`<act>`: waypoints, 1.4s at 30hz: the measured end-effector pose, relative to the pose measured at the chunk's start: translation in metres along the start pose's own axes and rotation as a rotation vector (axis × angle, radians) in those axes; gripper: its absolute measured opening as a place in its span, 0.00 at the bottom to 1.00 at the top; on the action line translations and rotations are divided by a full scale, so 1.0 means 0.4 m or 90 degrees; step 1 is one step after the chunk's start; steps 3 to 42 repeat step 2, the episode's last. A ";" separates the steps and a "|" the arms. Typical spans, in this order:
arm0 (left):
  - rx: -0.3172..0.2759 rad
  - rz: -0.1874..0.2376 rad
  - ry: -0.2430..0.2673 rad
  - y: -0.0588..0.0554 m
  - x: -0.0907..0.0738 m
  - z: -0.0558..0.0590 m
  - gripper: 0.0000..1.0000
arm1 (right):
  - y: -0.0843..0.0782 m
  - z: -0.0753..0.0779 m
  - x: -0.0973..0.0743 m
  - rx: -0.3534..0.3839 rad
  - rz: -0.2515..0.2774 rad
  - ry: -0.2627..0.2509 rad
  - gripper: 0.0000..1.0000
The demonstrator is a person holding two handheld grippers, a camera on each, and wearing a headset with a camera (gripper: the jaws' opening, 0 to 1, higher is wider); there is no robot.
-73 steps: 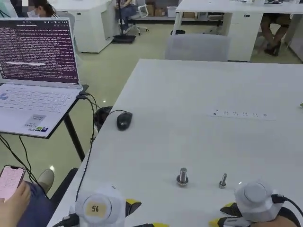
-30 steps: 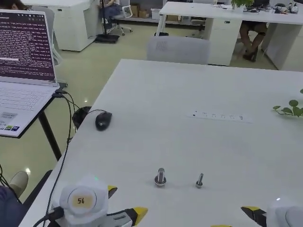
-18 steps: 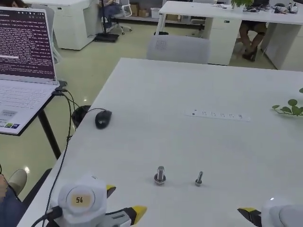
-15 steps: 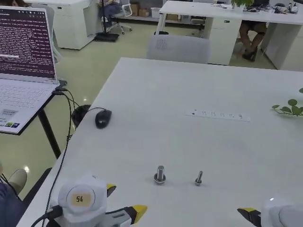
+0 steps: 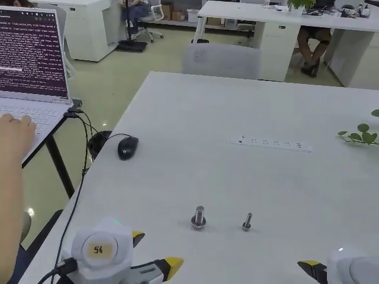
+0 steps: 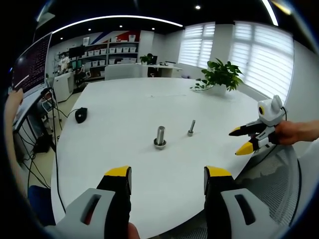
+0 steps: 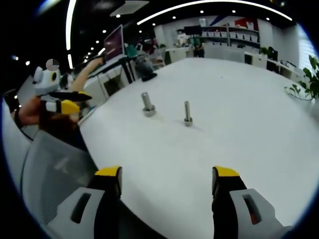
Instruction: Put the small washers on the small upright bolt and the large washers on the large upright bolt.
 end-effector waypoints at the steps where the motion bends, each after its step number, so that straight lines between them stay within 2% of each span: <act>1: 0.000 0.000 0.001 0.000 -0.001 0.000 0.58 | 0.000 0.000 0.000 0.000 0.000 0.001 0.75; 42: 0.000 0.000 0.001 0.000 -0.001 0.000 0.58 | 0.000 0.000 0.000 0.000 0.000 0.001 0.75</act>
Point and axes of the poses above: the centre of the closed fingertips' face, and the gripper's own axes: x roughly forward along the fingers, z roughly to its right, y roughly out of its top, the point moved 8 cm from there along -x, roughly backward along the fingers, and after that the axes turned 7 degrees about -y, right-handed, at the moved point
